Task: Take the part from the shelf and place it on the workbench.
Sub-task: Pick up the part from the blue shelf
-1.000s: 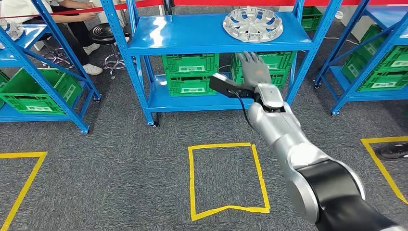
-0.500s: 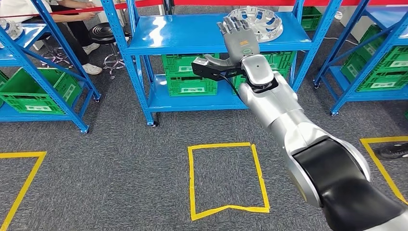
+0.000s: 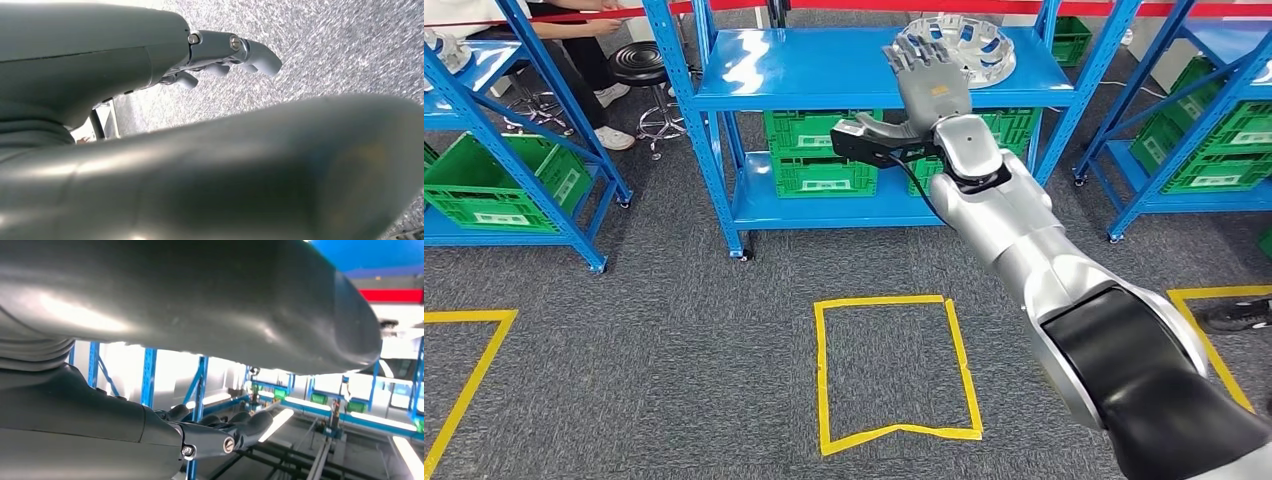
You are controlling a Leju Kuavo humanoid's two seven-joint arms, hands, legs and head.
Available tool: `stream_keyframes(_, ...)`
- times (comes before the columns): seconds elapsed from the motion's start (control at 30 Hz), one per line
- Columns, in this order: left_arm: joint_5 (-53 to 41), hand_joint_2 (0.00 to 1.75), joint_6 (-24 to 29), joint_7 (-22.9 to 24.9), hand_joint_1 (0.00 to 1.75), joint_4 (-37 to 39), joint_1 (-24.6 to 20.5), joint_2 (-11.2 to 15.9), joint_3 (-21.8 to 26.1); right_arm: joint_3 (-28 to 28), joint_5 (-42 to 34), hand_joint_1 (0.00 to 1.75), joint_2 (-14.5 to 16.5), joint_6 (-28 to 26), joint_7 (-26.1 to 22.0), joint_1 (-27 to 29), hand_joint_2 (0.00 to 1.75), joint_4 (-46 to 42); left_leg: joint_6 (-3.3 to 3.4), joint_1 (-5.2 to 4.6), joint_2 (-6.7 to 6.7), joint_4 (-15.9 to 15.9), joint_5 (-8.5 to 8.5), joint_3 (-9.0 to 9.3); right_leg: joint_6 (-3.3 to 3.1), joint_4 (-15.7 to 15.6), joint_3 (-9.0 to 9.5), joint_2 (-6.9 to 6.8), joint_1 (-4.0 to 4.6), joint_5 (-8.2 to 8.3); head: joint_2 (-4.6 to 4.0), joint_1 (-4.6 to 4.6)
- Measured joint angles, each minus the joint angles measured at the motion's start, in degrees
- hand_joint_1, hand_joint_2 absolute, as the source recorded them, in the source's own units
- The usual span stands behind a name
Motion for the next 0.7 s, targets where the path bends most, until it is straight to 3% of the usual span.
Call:
stream_keyframes(0.07,0.17,0.00,0.14,-0.20,0.00,0.03,0.12,0.05,0.02,0.75,-0.56,0.00,-0.22,-0.03,-0.10,0.06,0.00,0.00,-0.46,0.17,-0.02,0.50,-0.61,0.22,0.07,-5.53,1.52,-0.15,-0.22,4.55,0.00,0.01)
stream_keyframes(0.13,0.53,0.00,0.32,-0.46,0.00,0.04,0.11,0.22,0.09,1.57,-0.86,0.00,-0.13,-0.01,0.10,-0.08,0.00,0.02,-1.21,0.15,0.07,1.20,-1.39,0.12,-0.14,-11.95,4.09,-0.51,-0.13,7.42,0.00,0.01)
stream_keyframes(0.17,0.68,0.00,0.42,-0.57,0.00,0.04,0.07,0.32,0.17,2.02,-0.92,0.00,-0.02,0.06,0.27,-0.10,0.00,0.04,-1.57,0.08,0.13,1.44,-1.65,0.00,-0.43,-13.50,4.70,-0.61,-0.02,7.65,0.00,0.00)
stream_keyframes(0.33,0.95,0.00,0.67,-0.64,0.00,0.09,0.19,0.40,0.52,3.50,-1.00,0.00,0.82,0.32,1.11,-0.37,0.00,0.08,-3.10,0.11,0.07,2.79,-2.95,-0.57,-2.52,-13.97,5.37,-0.18,0.06,6.65,0.00,-0.21)
stream_keyframes(0.4,0.96,0.00,0.69,-0.47,0.00,0.14,0.18,0.37,0.55,3.94,-0.98,0.00,1.38,0.32,1.62,-0.57,0.00,0.09,-3.51,0.20,-0.38,8.90,-5.13,-4.00,-3.10,-14.06,5.89,-0.05,-0.03,6.27,0.00,-0.37)
stream_keyframes(0.47,0.95,0.00,0.69,-0.12,0.00,0.20,0.23,0.36,0.60,4.50,-0.97,0.00,1.68,0.33,1.97,-0.47,0.00,0.22,-3.62,0.21,-0.58,16.20,-6.60,-9.02,-3.36,-14.05,6.25,0.13,0.05,5.88,0.00,-0.38)
stream_keyframes(0.5,0.94,0.00,0.69,0.05,0.00,0.24,0.32,0.35,0.64,4.73,-0.97,0.00,1.75,0.33,2.11,-0.38,0.00,0.30,-3.55,0.20,-0.64,17.59,-5.93,-10.56,-3.38,-14.05,6.48,0.26,0.08,5.67,0.00,-0.38)
stream_keyframes(0.53,0.92,0.00,0.69,0.22,0.00,0.27,0.42,0.34,0.70,4.91,-0.98,0.00,1.79,0.31,2.23,-0.31,0.00,0.37,-3.41,0.20,-0.68,16.72,-4.07,-10.99,-3.34,-14.04,6.79,0.40,0.10,5.44,0.00,-0.38)
stream_keyframes(0.6,0.85,0.00,0.69,0.49,0.00,0.32,0.52,0.32,0.81,5.08,-1.06,0.00,1.82,0.23,2.37,-0.30,0.00,0.41,-2.94,0.18,-0.79,9.73,1.18,-9.00,-3.10,-14.05,7.52,0.64,0.10,4.92,0.00,-0.37)
stream_keyframes(0.63,0.81,0.00,0.69,0.60,0.00,0.34,0.50,0.32,0.86,5.13,-1.12,0.00,1.83,0.20,2.38,-0.34,0.00,0.41,-2.71,0.08,-0.89,6.11,2.86,-7.54,-2.87,-14.03,7.76,0.77,0.18,4.65,0.00,-0.37)
stream_keyframes(0.7,0.76,0.00,0.69,0.76,0.00,0.37,0.34,0.31,0.92,5.21,-1.26,0.00,1.84,0.16,2.41,-0.36,0.00,0.42,-2.35,-0.14,-1.01,2.46,3.46,-5.88,-2.28,-14.15,7.90,0.93,0.30,4.35,0.00,-0.38)
